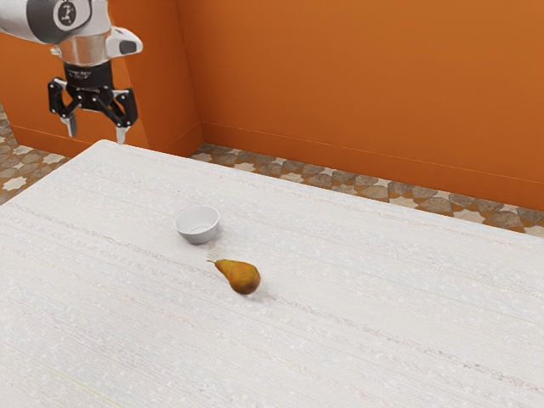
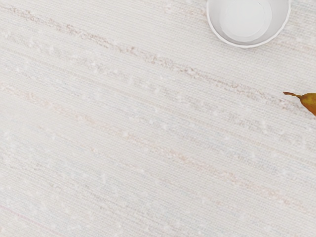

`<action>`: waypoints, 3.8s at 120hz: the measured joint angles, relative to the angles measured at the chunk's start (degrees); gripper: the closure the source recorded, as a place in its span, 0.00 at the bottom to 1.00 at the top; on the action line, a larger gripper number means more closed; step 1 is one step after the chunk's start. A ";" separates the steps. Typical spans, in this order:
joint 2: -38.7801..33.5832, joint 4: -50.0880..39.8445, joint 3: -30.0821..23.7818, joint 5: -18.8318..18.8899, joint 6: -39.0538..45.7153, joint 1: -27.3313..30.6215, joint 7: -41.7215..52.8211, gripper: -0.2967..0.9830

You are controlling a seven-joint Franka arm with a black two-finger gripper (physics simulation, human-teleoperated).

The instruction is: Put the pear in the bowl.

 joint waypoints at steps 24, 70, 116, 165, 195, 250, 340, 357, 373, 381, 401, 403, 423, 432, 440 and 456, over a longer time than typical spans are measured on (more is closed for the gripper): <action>-0.94 -1.00 -1.82 -0.27 1.74 1.65 -0.08 0.23; 2.21 -14.85 -2.40 -7.65 15.58 -3.46 -4.25 0.23; 13.18 -17.55 -1.76 -23.46 25.30 -3.86 -22.40 0.23; 19.09 -18.27 -2.11 -31.59 31.56 -4.47 -37.40 0.23; 25.06 -13.09 -2.28 -33.00 33.56 -4.47 -43.34 0.23; 29.10 -11.14 -2.42 -35.29 35.50 -4.56 -49.44 0.23; 33.31 -9.19 -2.54 -36.31 36.86 -4.64 -53.37 0.24; 33.30 -9.19 -2.54 -36.12 36.90 -5.23 -53.64 0.33; 33.22 -9.22 -2.53 -35.86 36.92 -5.34 -53.82 0.42; 33.16 -9.22 -2.50 -35.77 36.91 -5.36 -53.92 0.44; 32.67 -9.22 -2.44 -35.53 36.86 -5.36 -54.21 0.51; 32.62 -9.22 -2.42 -35.48 36.86 -5.36 -54.25 0.52; 30.64 -9.21 -1.91 -34.89 36.71 -5.77 -54.71 0.61; 29.35 -9.28 -1.48 -34.43 36.63 -5.97 -54.93 0.63; 27.91 -9.29 -0.70 -33.65 36.51 -6.01 -55.13 0.64; 25.51 -9.33 1.35 -32.41 36.07 -5.93 -55.46 0.64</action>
